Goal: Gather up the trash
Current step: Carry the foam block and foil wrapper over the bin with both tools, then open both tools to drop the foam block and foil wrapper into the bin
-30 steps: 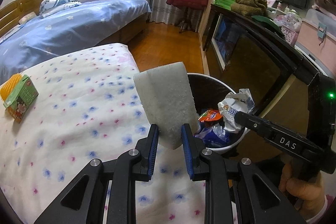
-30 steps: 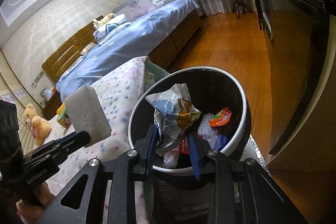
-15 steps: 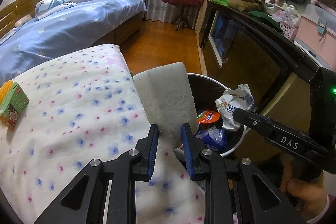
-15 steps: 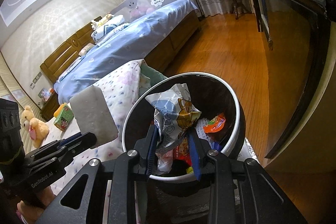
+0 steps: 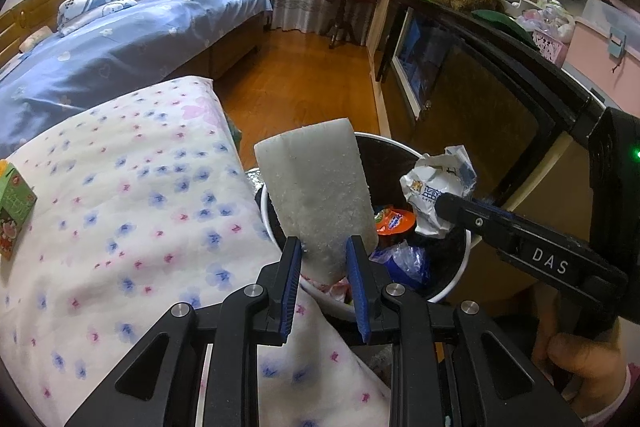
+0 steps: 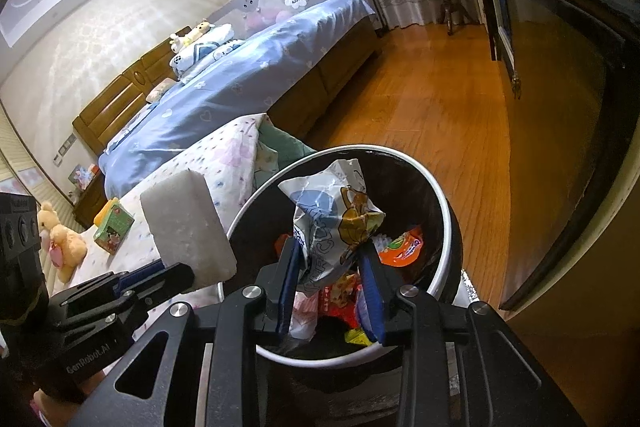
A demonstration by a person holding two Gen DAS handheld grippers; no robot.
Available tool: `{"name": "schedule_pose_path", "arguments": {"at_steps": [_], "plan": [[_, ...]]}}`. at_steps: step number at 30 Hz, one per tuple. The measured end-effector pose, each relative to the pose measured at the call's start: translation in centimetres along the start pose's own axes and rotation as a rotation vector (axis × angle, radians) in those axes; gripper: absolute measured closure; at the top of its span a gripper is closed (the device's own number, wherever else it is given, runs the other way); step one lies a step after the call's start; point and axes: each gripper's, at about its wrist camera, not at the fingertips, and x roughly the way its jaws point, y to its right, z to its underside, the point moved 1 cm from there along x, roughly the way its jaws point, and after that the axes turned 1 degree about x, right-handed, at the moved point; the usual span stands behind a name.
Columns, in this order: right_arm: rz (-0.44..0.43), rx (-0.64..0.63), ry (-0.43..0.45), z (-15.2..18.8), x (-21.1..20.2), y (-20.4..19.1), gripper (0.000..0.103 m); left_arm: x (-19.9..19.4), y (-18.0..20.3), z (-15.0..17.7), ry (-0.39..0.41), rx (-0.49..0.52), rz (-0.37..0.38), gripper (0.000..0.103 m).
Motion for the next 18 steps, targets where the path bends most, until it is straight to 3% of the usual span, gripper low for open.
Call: {"name": "schedule_pose_path", "arguments": {"at_steps": [18], "plan": [[0.015, 0.002, -0.028, -1.1, 1.5, 0.8, 0.07, 0.2, 0.8, -0.1, -0.025, 0.021, 0.0, 0.076]]}}
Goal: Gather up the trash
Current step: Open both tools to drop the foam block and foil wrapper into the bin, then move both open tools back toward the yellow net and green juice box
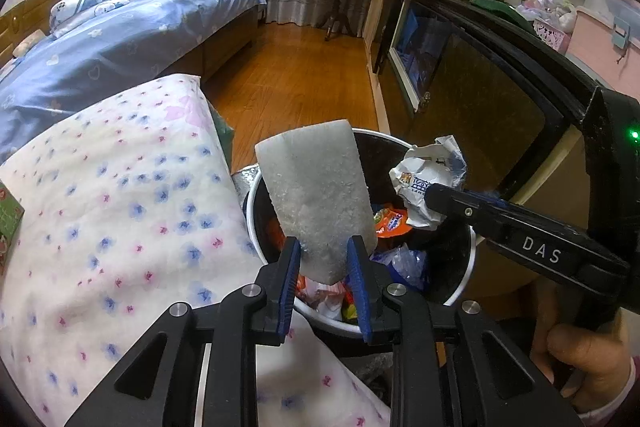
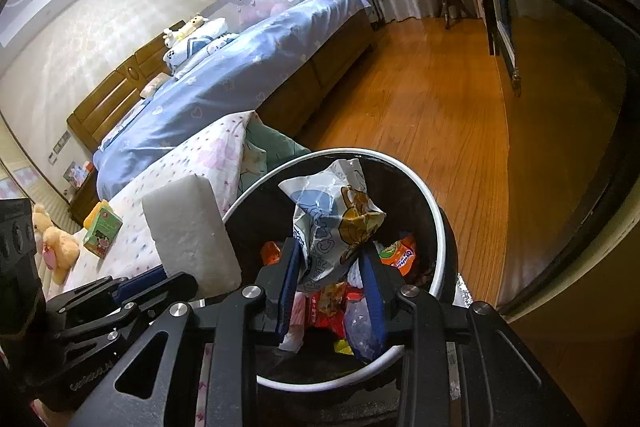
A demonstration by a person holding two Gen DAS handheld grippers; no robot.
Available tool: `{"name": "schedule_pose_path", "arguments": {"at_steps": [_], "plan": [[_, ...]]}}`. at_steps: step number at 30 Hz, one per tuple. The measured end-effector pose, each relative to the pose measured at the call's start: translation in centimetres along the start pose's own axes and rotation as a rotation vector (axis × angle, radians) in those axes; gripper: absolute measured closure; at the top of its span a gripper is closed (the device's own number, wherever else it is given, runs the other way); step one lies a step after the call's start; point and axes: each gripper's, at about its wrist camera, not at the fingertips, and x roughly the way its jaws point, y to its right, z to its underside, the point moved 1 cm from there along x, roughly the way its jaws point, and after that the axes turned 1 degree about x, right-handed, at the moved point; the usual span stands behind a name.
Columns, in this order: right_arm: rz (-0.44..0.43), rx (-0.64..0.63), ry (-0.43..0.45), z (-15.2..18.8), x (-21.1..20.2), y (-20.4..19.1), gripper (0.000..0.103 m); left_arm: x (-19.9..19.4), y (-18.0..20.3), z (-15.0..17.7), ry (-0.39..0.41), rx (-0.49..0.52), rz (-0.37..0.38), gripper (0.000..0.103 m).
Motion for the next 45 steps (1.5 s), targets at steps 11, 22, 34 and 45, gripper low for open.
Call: {"name": "schedule_pose_path", "arguments": {"at_steps": [11, 22, 34, 45], "plan": [[-0.004, 0.034, 0.011, -0.1, -0.5, 0.3, 0.052, -1.8, -0.5, 1.2, 0.023, -0.037, -0.019, 0.054], [-0.076, -0.001, 0.037, 0.8, -0.9, -3.7, 0.032, -6.3, -5.6, 5.5, 0.042, -0.191, -0.084, 0.052], [-0.167, -0.101, -0.02, 2.7, 1.2, -11.1, 0.028, -12.6, -11.9, 9.6, 0.086, -0.307, -0.246, 0.05], [-0.224, -0.182, -0.077, 4.6, 3.5, -17.0, 0.028, -16.5, -18.2, 11.7, 0.111, -0.404, -0.329, 0.05]]}}
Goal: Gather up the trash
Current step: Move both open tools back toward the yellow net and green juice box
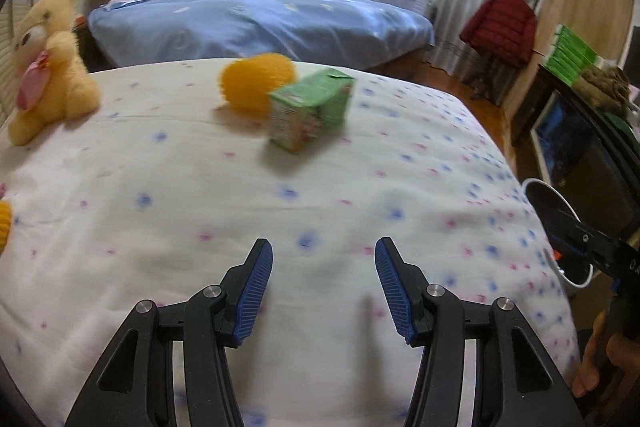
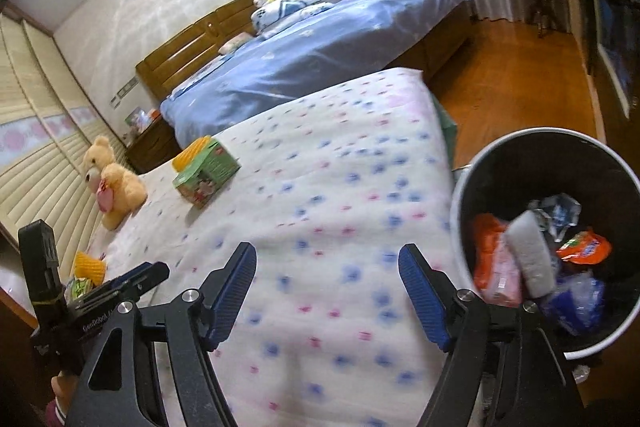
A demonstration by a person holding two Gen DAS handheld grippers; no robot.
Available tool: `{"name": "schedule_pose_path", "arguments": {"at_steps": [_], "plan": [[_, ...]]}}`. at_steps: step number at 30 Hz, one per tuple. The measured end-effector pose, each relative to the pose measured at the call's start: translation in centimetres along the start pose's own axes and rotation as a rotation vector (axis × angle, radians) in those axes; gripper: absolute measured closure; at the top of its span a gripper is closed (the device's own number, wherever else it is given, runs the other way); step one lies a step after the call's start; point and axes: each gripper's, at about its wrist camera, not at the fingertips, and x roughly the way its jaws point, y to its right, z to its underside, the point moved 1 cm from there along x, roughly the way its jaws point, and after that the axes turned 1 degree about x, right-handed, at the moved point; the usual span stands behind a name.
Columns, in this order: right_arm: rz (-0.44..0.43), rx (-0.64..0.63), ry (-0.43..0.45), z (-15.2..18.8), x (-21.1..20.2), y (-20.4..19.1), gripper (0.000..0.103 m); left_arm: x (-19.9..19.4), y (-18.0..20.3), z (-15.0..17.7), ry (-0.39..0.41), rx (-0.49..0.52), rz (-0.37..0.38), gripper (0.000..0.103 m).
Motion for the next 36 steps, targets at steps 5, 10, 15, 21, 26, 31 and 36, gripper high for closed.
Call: {"name": "schedule_pose_path", "arguments": {"at_steps": [5, 10, 15, 21, 26, 31, 36], "plan": [[-0.032, -0.03, -0.023, -0.1, 1.8, -2.7, 0.028, -0.1, -3.1, -0.7, 0.01, -0.039, -0.05, 0.05], [-0.068, -0.065, -0.045, -0.1, 3.9, -5.7, 0.028, -0.1, -5.6, -1.4, 0.02, -0.076, -0.08, 0.05], [-0.097, -0.096, -0.069, 0.0, 6.4, -8.8, 0.028, 0.3, -8.0, -2.0, 0.026, -0.109, -0.109, 0.05], [-0.123, -0.121, -0.083, -0.6, 9.7, -12.2, 0.028, 1.2, -10.3, -2.7, 0.025, -0.141, -0.13, 0.05], [-0.13, -0.129, -0.108, -1.2, 12.7, -14.4, 0.028, 2.0, -12.0, -3.4, 0.024, -0.163, -0.134, 0.05], [-0.113, -0.141, -0.11, -1.9, 14.8, -15.9, 0.028, 3.2, -13.2, -4.3, 0.022, -0.175, -0.132, 0.05], [-0.077, -0.135, -0.105, -3.0, 16.6, -16.3, 0.028, 4.4, -13.5, -5.0, 0.017, -0.177, -0.121, 0.05]]}}
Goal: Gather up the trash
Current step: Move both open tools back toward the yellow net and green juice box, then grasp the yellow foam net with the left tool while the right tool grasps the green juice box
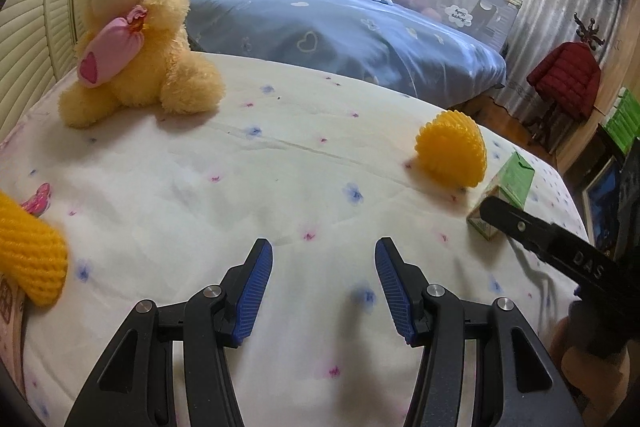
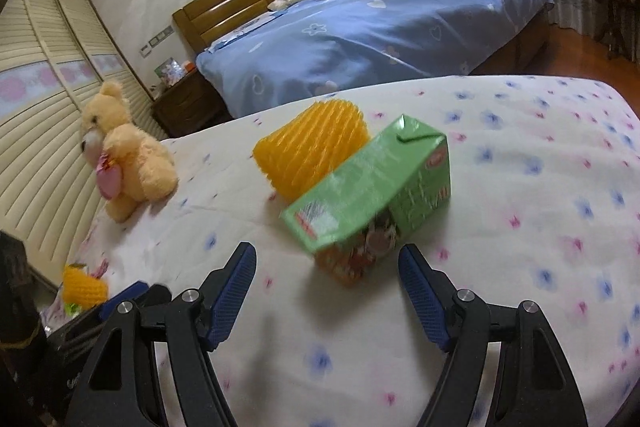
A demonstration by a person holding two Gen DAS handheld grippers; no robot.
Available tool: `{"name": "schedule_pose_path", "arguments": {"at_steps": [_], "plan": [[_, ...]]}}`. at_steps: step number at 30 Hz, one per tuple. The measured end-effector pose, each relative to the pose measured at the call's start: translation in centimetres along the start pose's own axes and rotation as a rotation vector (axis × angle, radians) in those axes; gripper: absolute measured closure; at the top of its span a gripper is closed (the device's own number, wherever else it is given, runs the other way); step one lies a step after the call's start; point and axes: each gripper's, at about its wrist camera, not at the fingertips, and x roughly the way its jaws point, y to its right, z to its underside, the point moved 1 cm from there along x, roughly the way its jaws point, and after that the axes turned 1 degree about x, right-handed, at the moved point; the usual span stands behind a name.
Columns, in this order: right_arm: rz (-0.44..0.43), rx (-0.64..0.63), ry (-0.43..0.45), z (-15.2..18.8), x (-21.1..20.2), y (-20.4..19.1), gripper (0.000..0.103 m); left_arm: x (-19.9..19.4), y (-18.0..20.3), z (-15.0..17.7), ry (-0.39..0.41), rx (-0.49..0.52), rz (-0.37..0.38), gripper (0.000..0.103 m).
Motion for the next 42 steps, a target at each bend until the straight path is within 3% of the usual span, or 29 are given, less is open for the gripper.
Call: {"name": "schedule_pose_path", "arguments": {"at_steps": [2, 4, 8, 11, 15, 25, 28, 31, 32, 33, 35, 42], "plan": [[0.01, 0.0, 0.003, -0.4, 0.3, 0.2, 0.029, 0.4, 0.2, -0.3, 0.0, 0.007, 0.0, 0.05], [0.017, 0.001, 0.003, -0.5, 0.3, 0.6, 0.038, 0.9, 0.6, -0.8, 0.001, 0.012, 0.005, 0.05], [0.027, 0.002, 0.011, -0.7, -0.5, 2.1, 0.088, 2.1, 2.1, -1.6, -0.007, 0.031, 0.026, 0.05], [0.019, 0.005, 0.015, -0.6, -1.7, 3.5, 0.092, 3.1, 3.9, -2.1, -0.011, 0.064, 0.042, 0.047], [0.026, -0.009, 0.016, -0.2, -3.7, 5.2, 0.092, 4.5, 6.1, -2.7, -0.014, 0.083, 0.071, 0.04], [-0.002, -0.044, -0.01, 1.2, -7.6, 8.1, 0.092, 8.8, 9.4, -4.7, -0.04, 0.072, 0.096, 0.035], [0.015, -0.02, -0.013, 1.4, -7.7, 9.0, 0.084, 9.8, 9.8, -5.0, -0.043, 0.06, 0.074, 0.035], [0.011, 0.044, -0.006, 1.4, -8.0, 10.1, 0.056, 10.2, 10.1, -5.3, -0.028, 0.054, 0.046, 0.041], [0.015, 0.057, 0.007, 1.4, -8.1, 10.3, 0.048, 10.4, 10.1, -5.4, -0.025, 0.051, 0.041, 0.054], [0.018, 0.062, 0.016, 1.3, -8.2, 10.3, 0.048, 10.7, 10.2, -5.5, -0.03, 0.051, 0.046, 0.071], [0.011, 0.074, 0.023, 1.1, -8.2, 10.2, 0.048, 10.9, 10.3, -5.3, -0.042, 0.054, 0.057, 0.082], [-0.001, 0.039, 0.026, 0.4, -6.7, 8.1, 0.043, 8.7, 10.4, -3.8, -0.003, 0.089, 0.079, 0.088]]}}
